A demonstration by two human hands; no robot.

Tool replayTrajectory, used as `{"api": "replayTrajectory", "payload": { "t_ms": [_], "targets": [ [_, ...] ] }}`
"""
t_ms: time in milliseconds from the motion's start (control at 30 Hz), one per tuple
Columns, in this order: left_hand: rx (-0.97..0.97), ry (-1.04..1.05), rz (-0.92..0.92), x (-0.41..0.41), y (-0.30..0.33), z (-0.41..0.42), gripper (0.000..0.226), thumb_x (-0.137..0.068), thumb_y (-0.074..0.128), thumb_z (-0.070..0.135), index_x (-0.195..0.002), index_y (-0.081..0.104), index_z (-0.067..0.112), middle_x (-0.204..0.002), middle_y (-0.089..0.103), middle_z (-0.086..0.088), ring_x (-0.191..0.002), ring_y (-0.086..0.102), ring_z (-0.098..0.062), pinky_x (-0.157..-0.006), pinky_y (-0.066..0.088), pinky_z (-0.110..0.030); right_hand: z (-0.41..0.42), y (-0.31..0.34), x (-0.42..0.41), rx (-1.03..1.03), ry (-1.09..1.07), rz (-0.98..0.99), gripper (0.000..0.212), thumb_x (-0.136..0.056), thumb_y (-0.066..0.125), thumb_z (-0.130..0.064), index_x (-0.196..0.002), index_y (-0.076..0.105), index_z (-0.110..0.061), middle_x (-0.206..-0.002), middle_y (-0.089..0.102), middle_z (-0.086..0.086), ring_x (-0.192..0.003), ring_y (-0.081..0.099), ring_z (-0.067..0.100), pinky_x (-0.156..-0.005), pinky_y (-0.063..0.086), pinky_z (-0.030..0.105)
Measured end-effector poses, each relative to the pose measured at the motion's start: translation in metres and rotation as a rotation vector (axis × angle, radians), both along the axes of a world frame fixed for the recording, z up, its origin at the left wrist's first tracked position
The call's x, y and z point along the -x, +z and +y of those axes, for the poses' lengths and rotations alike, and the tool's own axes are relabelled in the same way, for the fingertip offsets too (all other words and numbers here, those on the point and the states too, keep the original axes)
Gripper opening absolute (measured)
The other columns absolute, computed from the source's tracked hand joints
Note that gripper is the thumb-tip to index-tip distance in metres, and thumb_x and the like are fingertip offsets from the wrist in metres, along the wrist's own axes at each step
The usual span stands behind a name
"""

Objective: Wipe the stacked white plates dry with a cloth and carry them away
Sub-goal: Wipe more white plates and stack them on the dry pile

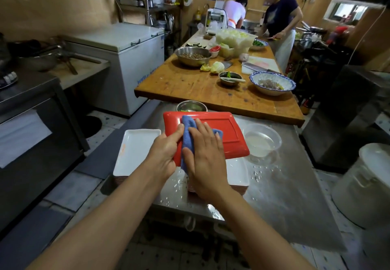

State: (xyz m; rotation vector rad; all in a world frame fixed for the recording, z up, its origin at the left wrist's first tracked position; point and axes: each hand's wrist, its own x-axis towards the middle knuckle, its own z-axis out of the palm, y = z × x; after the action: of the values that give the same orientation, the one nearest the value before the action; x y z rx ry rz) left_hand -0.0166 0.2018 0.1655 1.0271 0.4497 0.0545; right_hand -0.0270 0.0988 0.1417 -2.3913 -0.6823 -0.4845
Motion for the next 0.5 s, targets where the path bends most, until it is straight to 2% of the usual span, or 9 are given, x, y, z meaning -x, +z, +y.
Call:
{"api": "replayTrajectory", "payload": {
  "t_ms": [100, 167, 233, 300, 367, 433, 500],
  "targets": [
    [-0.031, 0.016, -0.020, 0.007, 0.000, 0.013, 0.009, -0.092, 0.056, 0.019, -0.095, 0.061, 0.012, -0.074, 0.071, -0.007, -0.057, 0.069, -0.016, -0.047, 0.054, -0.027, 0.002, 0.005, -0.017, -0.033, -0.008, 0.092, 0.054, -0.091, 0.028, -0.042, -0.139, 0.039, -0.020, -0.156, 0.022, -0.001, -0.145, 0.010, 0.012, -0.118, 0.000, 0.039],
    [-0.021, 0.037, -0.021, 0.011, 0.003, 0.027, 0.008, -0.091, 0.058, 0.018, -0.097, 0.060, 0.013, -0.067, 0.072, -0.005, -0.056, 0.069, -0.018, -0.044, 0.054, -0.031, -0.003, 0.004, -0.029, -0.040, -0.059, 0.127, 0.048, -0.095, 0.029, -0.040, -0.139, 0.038, -0.022, -0.157, 0.017, 0.000, -0.146, 0.006, 0.012, -0.117, -0.001, 0.041],
    [-0.036, 0.061, -0.004, 0.014, 0.003, 0.044, 0.007, -0.089, 0.060, 0.018, -0.096, 0.059, 0.016, -0.065, 0.072, -0.002, -0.057, 0.070, -0.018, -0.048, 0.054, -0.034, -0.011, 0.001, -0.038, -0.085, -0.102, 0.176, 0.042, -0.099, 0.033, -0.034, -0.138, 0.039, -0.018, -0.155, 0.018, 0.006, -0.145, 0.008, 0.018, -0.117, 0.004, 0.042],
    [-0.042, 0.080, 0.010, 0.017, 0.002, 0.060, 0.010, -0.089, 0.061, 0.019, -0.098, 0.060, 0.018, -0.070, 0.073, -0.003, -0.061, 0.070, -0.019, -0.053, 0.053, -0.036, -0.016, -0.004, -0.042, -0.222, -0.073, 0.237, 0.037, -0.101, 0.036, -0.025, -0.133, 0.043, -0.011, -0.146, 0.033, 0.013, -0.139, 0.026, 0.025, -0.113, 0.020, 0.040],
    [-0.032, 0.098, 0.018, 0.019, -0.001, 0.073, 0.012, -0.088, 0.062, 0.019, -0.100, 0.061, 0.018, -0.073, 0.073, -0.004, -0.063, 0.070, -0.020, -0.053, 0.053, -0.035, -0.016, -0.008, -0.043, -0.348, -0.053, 0.291, 0.027, -0.101, 0.038, -0.020, -0.124, 0.047, -0.011, -0.123, 0.051, 0.009, -0.116, 0.048, 0.024, -0.093, 0.038, 0.031],
    [-0.033, 0.119, 0.031, 0.021, -0.004, 0.083, 0.018, -0.088, 0.062, 0.020, -0.106, 0.060, 0.016, -0.080, 0.072, -0.007, -0.069, 0.069, -0.022, -0.056, 0.053, -0.036, -0.012, -0.014, -0.044, -0.359, -0.089, 0.322, 0.017, -0.101, 0.037, -0.019, -0.112, 0.048, -0.014, -0.100, 0.056, 0.004, -0.089, 0.054, 0.021, -0.069, 0.035, 0.025],
    [-0.049, 0.147, 0.027, 0.024, -0.005, 0.092, 0.025, -0.088, 0.063, 0.020, -0.112, 0.058, 0.015, -0.086, 0.071, -0.008, -0.074, 0.068, -0.024, -0.061, 0.053, -0.038, -0.006, -0.018, -0.047, -0.335, -0.106, 0.335, 0.010, -0.100, 0.037, -0.017, -0.099, 0.048, -0.018, -0.085, 0.056, 0.001, -0.072, 0.053, 0.014, -0.056, 0.032, 0.022]
  ]
}}
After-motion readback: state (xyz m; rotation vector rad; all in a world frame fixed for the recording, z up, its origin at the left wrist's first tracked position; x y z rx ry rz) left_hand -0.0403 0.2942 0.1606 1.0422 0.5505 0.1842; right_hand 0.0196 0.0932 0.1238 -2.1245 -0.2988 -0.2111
